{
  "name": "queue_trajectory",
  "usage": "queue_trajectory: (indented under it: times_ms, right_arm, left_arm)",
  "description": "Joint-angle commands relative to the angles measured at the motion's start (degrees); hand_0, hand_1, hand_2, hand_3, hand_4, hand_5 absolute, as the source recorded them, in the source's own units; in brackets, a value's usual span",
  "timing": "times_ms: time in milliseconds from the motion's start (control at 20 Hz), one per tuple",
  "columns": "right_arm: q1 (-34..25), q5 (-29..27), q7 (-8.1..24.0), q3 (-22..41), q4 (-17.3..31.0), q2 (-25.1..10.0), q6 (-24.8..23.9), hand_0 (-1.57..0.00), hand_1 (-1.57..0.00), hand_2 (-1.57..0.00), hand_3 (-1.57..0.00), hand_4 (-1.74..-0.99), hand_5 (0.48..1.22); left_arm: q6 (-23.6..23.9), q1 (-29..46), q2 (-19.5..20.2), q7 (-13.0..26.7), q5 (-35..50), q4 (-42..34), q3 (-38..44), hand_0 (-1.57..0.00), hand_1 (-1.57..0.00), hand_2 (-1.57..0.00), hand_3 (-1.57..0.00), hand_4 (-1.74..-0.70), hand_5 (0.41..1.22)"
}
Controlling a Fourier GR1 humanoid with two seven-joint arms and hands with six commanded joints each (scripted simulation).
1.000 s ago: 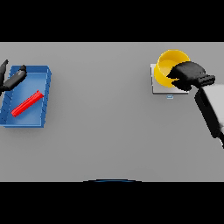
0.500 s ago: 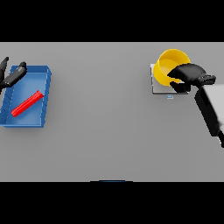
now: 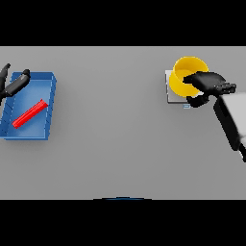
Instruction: Pick up the red beaker and tilt it to pour out 1 green nut into yellow bowl. Pick up the yellow bowl and place it on the metallic measuring scale.
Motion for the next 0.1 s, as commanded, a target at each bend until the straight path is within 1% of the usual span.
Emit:
queue_trajectory:
  times_ms: [0,50]
  right_arm:
    - [0.21,-0.12,-0.13,-0.01,-0.2,-0.03,0.12,-0.05,-0.08,-0.13,-0.3,-1.412,0.771]
    - [0.14,-0.31,-0.53,-0.17,-0.35,-0.66,0.72,-0.04,-0.06,-0.1,-0.27,-1.41,0.759]
  left_arm:
    - [0.24,-0.15,0.09,0.28,-0.05,-0.33,-0.02,0.0,0.0,0.0,0.0,-0.72,0.694]
    - [0.46,0.46,0.38,-0.01,0.0,-0.7,0.02,0.0,0.0,0.0,0.0,-0.72,0.693]
